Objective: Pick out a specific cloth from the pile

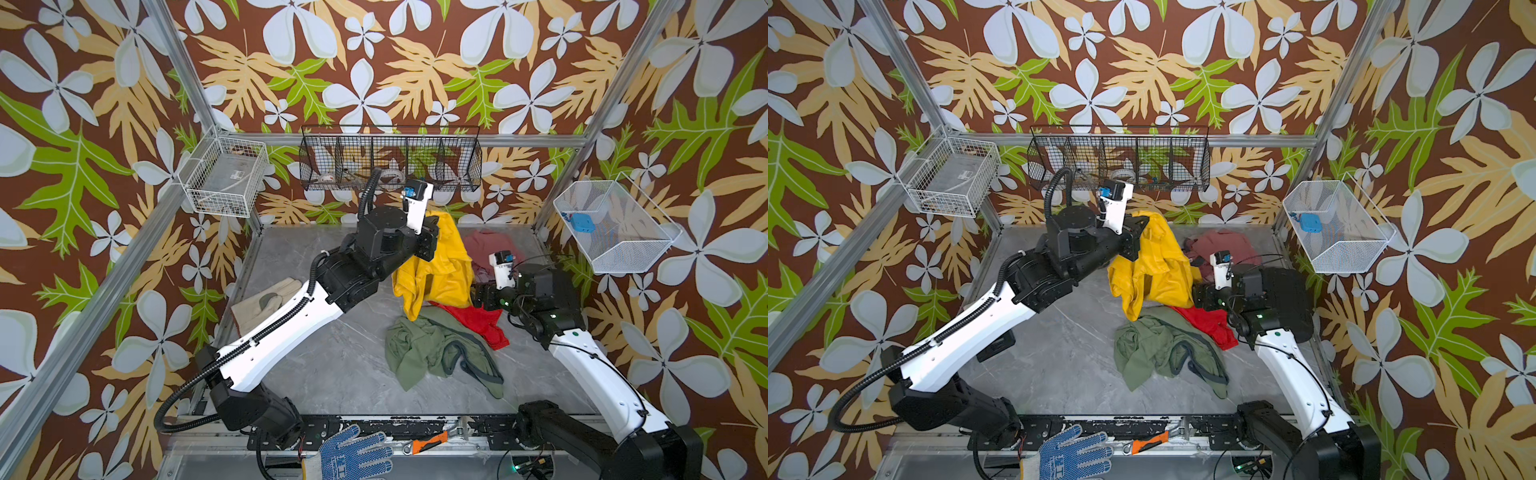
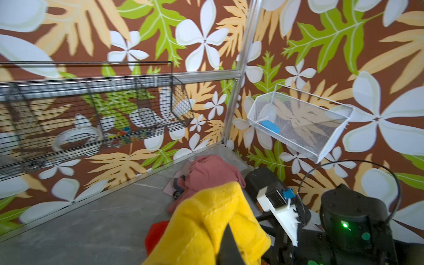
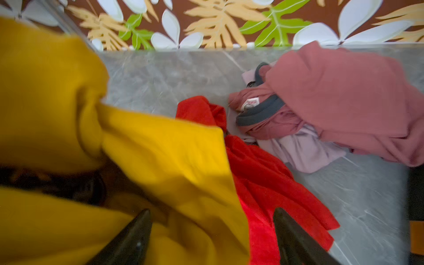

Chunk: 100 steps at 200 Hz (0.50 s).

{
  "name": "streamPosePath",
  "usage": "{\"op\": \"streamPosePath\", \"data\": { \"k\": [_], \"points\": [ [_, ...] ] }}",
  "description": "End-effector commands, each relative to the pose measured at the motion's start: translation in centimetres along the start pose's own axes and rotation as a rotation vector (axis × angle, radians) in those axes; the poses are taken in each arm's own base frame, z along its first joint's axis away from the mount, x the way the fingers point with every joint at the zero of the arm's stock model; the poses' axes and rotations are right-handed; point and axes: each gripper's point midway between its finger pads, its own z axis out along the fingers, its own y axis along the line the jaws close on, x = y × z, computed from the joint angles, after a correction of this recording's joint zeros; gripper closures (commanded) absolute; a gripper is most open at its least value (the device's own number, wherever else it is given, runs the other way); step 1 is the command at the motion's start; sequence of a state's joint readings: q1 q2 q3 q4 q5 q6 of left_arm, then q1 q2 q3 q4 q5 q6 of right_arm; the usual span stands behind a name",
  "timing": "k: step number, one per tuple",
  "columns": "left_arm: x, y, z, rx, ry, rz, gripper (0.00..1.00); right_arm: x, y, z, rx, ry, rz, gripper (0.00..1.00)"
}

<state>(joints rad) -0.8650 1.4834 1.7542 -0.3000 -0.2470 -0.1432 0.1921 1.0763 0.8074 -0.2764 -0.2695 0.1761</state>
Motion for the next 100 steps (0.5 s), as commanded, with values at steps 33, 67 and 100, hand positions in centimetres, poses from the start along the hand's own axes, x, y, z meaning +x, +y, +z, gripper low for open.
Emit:
{"op": "streamPosePath", "data": {
  "k": [33,67,100],
  "points": [
    [-3.1,7.1,-5.4,-0.241,-0.096,0.003,1.0,4.7,5.6,1.5,-0.159,0.146,-0.015,0.42],
    [-1.7,10.7,-6.5,-0.324,-0.068,-0.032,1.0,10.0,10.2,2.3,-0.289,0.306,0.027,0.53],
    [0.3,13.4,-6.2,-0.363,-0.024,-0.069,1.0,14.7,9.5,3.6,-0.253,0.448,0.149,0.64]
  ]
}}
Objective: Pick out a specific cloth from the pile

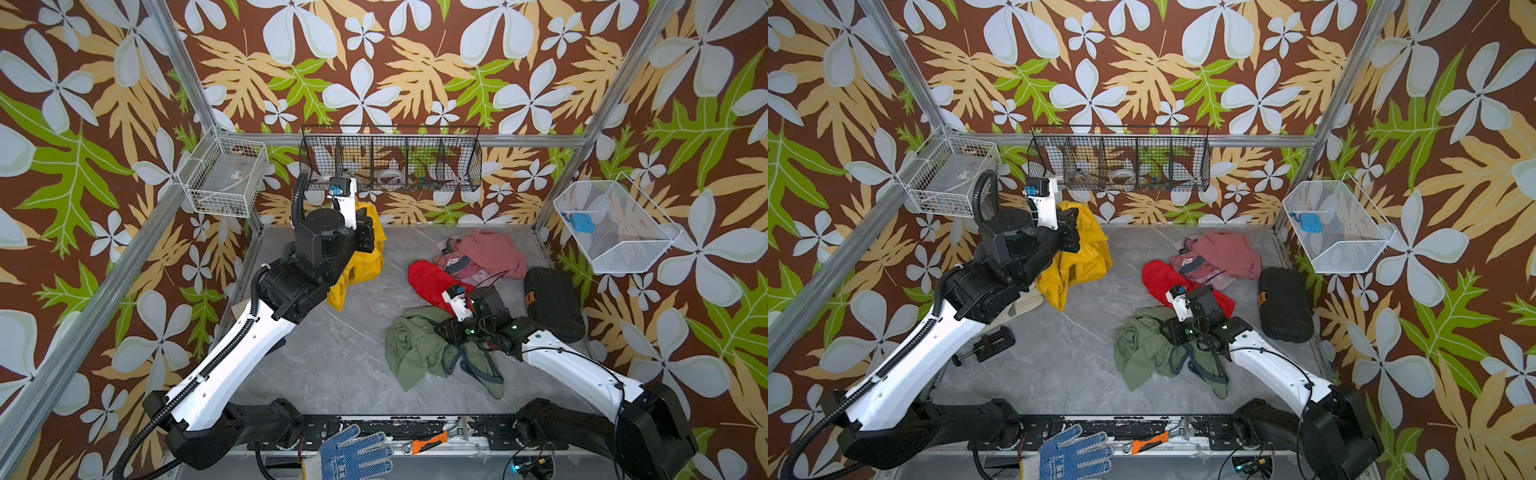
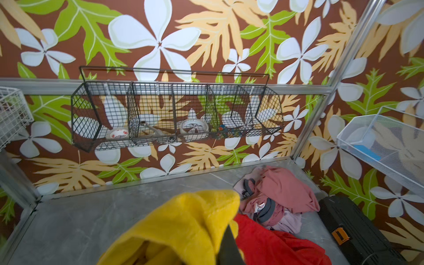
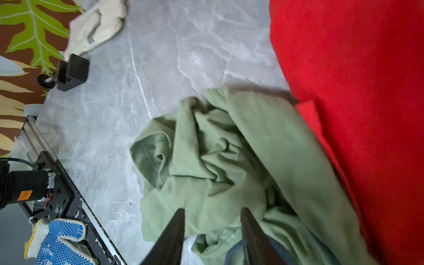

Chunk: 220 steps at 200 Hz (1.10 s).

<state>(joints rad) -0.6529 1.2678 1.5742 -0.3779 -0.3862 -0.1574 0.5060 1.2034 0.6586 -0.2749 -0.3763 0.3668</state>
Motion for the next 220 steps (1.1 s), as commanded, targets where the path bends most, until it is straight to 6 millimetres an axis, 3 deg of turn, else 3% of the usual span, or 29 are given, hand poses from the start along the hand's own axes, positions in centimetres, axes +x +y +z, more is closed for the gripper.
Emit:
{"op": "streamPosePath", "data": {
  "k": [1,45,78,103,130,150,195,220],
  "points": [
    [0.4,1.1,0.3,-0.013,0.004,-0.042,1.0,1.8,-0.2,1.2,-0.011,0.053,0.106,0.64],
    [1.9,3.8,1.3,-0.059,0.03,-0.081,1.0,2.4,-4.1,3.8,0.161,0.101,0.123,0.72],
    [3.0,5.1,1.6,-0.075,0.054,-0.093,1.0,0.3,-8.2,5.1,0.326,0.035,0.162,0.73],
    [3.5,5.7,1.7,-0.078,0.066,-0.1,1.0,-3.3,-11.2,4.4,0.427,-0.075,0.195,0.73],
    [4.2,6.4,2.1,-0.09,0.095,-0.111,1.0,-7.4,-12.3,3.5,0.504,-0.157,0.148,0.74],
    [4.7,7.0,2.4,-0.104,0.115,-0.112,1.0,-9.3,-12.7,2.9,0.549,-0.184,0.111,0.73],
    [5.5,8.0,3.8,-0.103,0.138,-0.125,1.0,-9.3,-16.3,1.8,0.652,-0.196,0.154,0.72],
    [5.7,9.3,4.5,-0.12,0.138,-0.134,1.0,-9.3,-15.9,1.2,0.631,-0.22,0.147,0.7]
  ]
}}
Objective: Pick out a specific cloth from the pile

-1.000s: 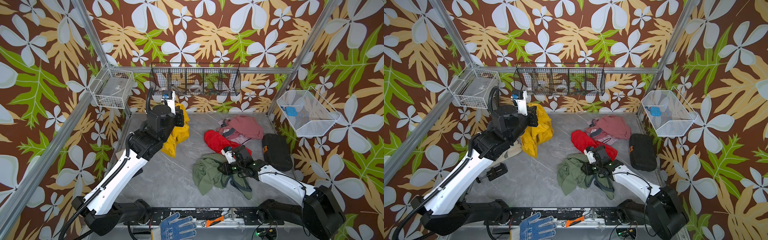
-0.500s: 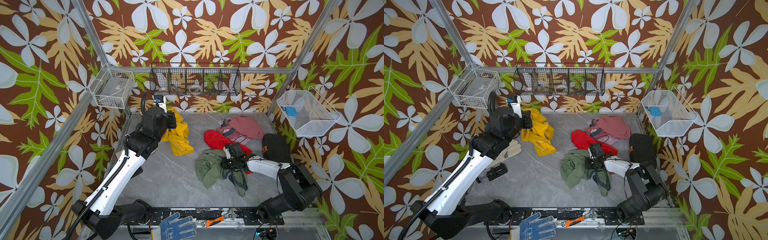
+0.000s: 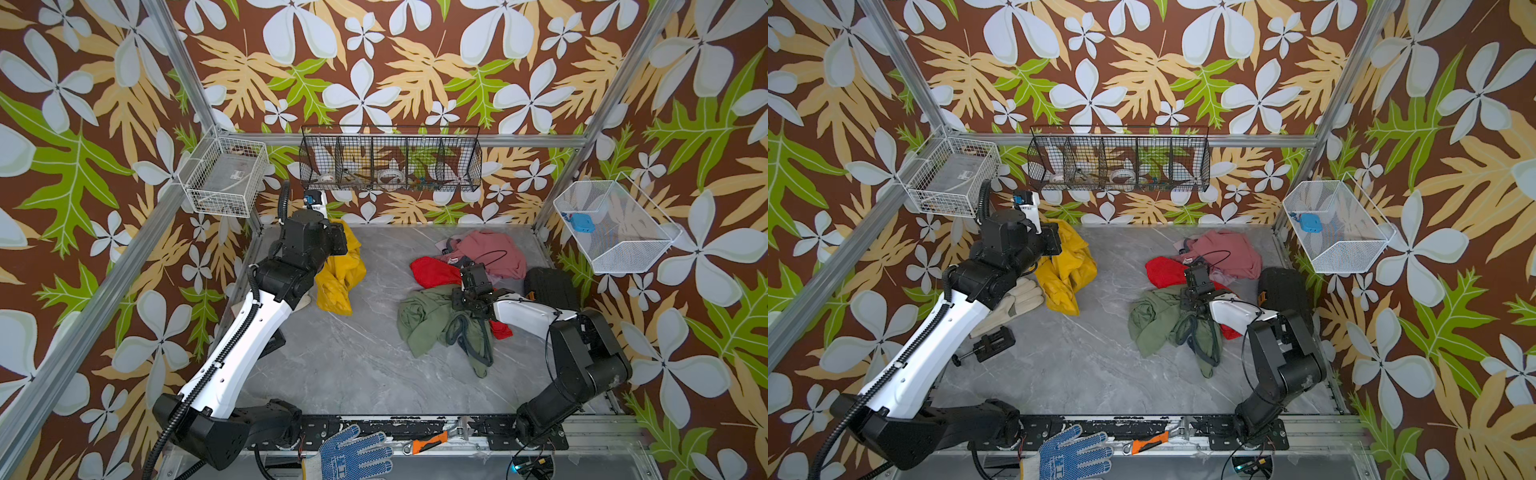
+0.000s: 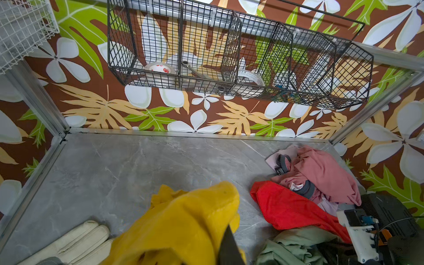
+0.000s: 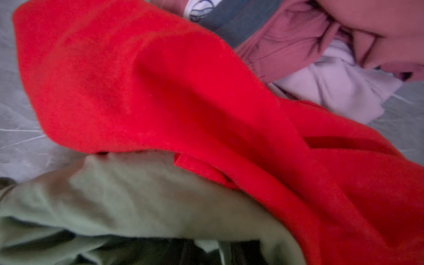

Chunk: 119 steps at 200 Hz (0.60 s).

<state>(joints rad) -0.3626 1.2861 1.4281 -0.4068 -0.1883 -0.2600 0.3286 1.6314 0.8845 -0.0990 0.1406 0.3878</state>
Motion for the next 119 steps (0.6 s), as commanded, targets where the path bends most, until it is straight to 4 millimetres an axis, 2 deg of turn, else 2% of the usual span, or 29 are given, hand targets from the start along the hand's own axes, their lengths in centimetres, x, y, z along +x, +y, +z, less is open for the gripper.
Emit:
{"op": "streamPosePath", "data": {
  "k": [1,26,47,80,101,119],
  "points": [
    [-1.1,0.3,0.5,0.017,-0.037,-0.017,1.0,-0.8,-0.8,-0.7,0.028,-0.051,-0.007,0.7],
    [-0.7,0.3,1.5,0.029,-0.035,-0.009,1.0,-0.6,-1.5,-2.1,0.041,-0.091,-0.01,0.65],
    [0.3,-0.1,2.7,0.052,-0.01,-0.007,1.0,-0.7,-1.2,-3.4,0.0,-0.123,-0.016,0.61],
    [2.9,0.3,5.0,0.039,0.026,-0.025,1.0,-1.6,0.0,-5.8,-0.101,-0.19,-0.008,0.48],
    [5.2,0.8,6.2,0.027,0.067,-0.041,1.0,-2.3,1.0,-7.3,-0.171,-0.227,-0.008,0.41],
    [7.7,1.3,6.9,0.018,0.12,-0.056,1.0,-2.8,1.1,-8.2,-0.184,-0.254,-0.001,0.4]
  ]
}}
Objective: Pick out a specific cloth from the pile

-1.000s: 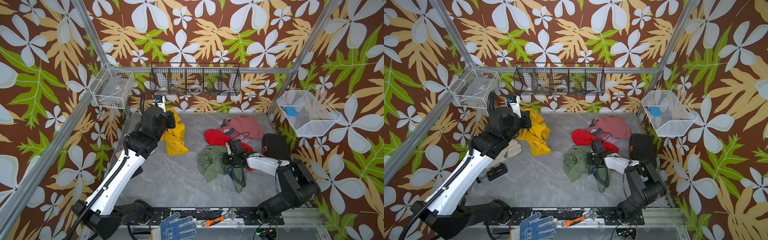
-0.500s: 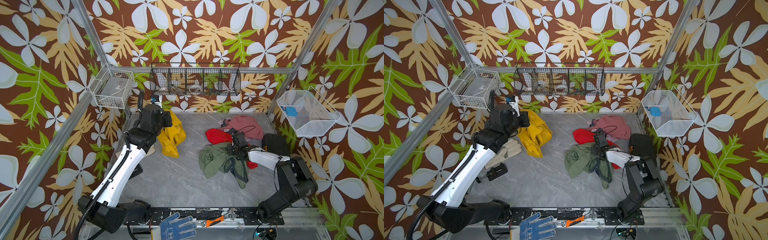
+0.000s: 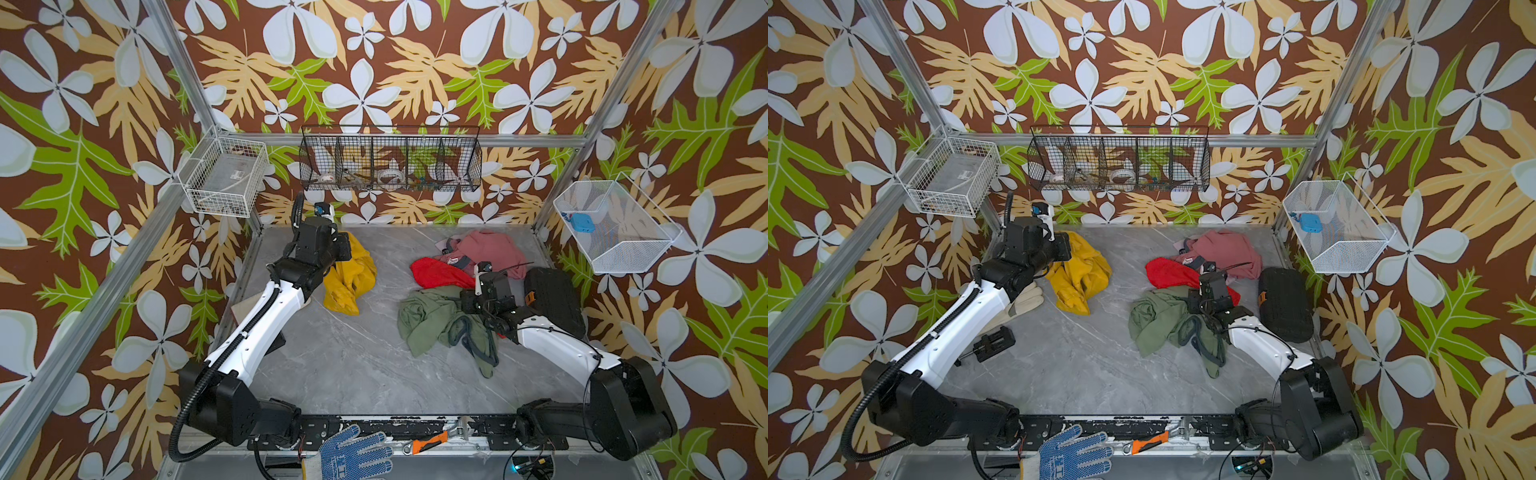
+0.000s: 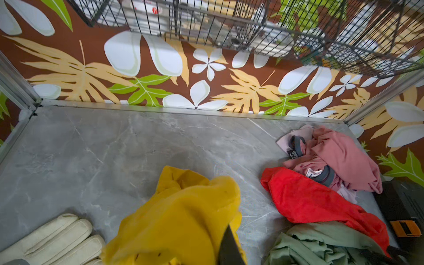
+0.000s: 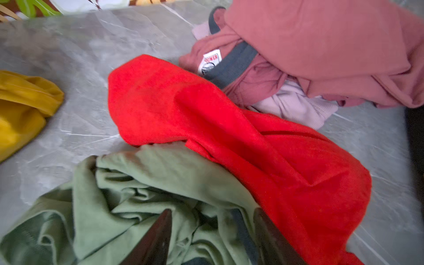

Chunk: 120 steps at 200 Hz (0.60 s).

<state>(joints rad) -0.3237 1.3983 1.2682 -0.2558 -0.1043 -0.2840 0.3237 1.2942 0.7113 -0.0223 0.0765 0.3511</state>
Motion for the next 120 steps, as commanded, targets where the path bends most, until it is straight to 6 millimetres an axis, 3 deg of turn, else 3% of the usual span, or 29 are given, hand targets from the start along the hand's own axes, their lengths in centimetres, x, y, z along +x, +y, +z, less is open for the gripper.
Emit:
{"op": "streamPosePath", "data": {
  "k": [1,26,63,100,120],
  "points": [
    [0.8,0.1,0.9,0.01,-0.008,-0.034,1.0,-1.2,1.0,-0.9,-0.057,-0.046,-0.002,0.39],
    [4.6,1.4,1.9,-0.027,0.063,-0.062,1.0,-1.8,0.9,-1.7,-0.054,-0.073,0.002,0.38],
    [8.8,1.7,2.8,-0.007,0.146,-0.127,1.0,-1.8,0.9,-2.1,-0.056,-0.073,0.01,0.37],
    [12.3,1.8,2.7,0.004,0.207,-0.211,1.0,-1.9,0.9,-2.6,-0.058,-0.077,0.021,0.37],
    [14.9,2.9,2.7,-0.049,0.25,-0.253,1.0,-1.6,0.7,-2.6,-0.054,-0.072,0.02,0.37]
  ]
}}
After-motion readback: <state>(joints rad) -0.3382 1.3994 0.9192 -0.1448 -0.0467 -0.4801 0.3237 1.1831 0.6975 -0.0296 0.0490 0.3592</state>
